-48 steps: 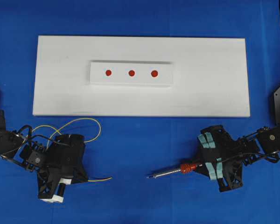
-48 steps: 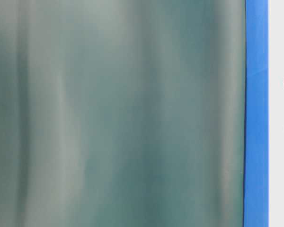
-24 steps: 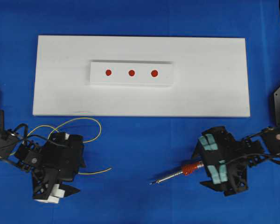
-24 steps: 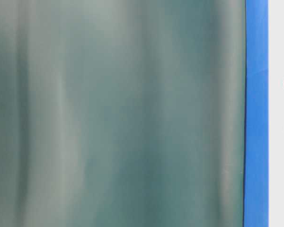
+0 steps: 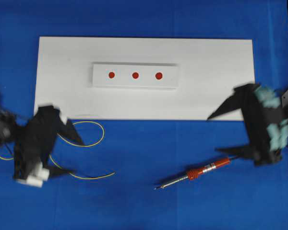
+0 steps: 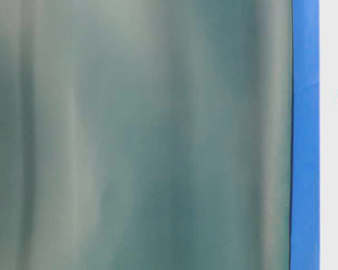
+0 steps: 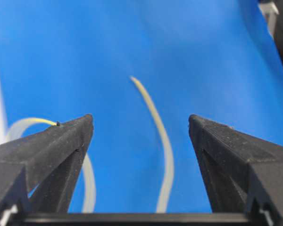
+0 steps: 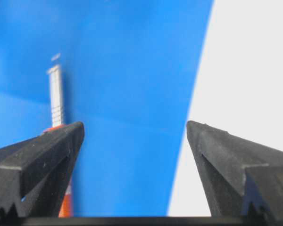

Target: Touch the tip of the soldering iron to the tip of the solder at the mark.

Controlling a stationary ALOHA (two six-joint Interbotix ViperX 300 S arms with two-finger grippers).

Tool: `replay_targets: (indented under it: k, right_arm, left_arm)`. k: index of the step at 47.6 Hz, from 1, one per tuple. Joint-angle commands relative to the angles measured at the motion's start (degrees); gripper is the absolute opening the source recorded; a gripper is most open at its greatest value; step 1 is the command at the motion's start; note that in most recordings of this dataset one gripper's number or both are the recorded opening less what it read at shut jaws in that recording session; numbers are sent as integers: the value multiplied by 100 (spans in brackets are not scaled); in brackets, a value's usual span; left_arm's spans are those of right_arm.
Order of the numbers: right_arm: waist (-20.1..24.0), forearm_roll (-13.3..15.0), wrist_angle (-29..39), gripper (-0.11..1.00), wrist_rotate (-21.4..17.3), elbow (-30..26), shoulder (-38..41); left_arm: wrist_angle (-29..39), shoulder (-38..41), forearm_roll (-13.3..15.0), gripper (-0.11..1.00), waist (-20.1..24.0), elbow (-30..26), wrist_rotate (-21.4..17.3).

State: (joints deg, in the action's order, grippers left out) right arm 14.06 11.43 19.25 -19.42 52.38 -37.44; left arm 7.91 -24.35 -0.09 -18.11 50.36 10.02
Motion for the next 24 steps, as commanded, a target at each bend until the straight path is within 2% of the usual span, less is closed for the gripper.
replay_targets:
  k: [1,11,24]
  right_arm:
    - [-264,141,44,85,-9,-26,-448]
    - [-624,378,466,85,-9,35,-1345]
    - [-861,527,650,85,-9,439,-2162]
  left_arm:
    - [-18,-413,-18,77,272,35,-176]
    - [-70,-1318,-18,77,800,457,-659]
    - [-79,-2672,-18,77,1081,1099,-765]
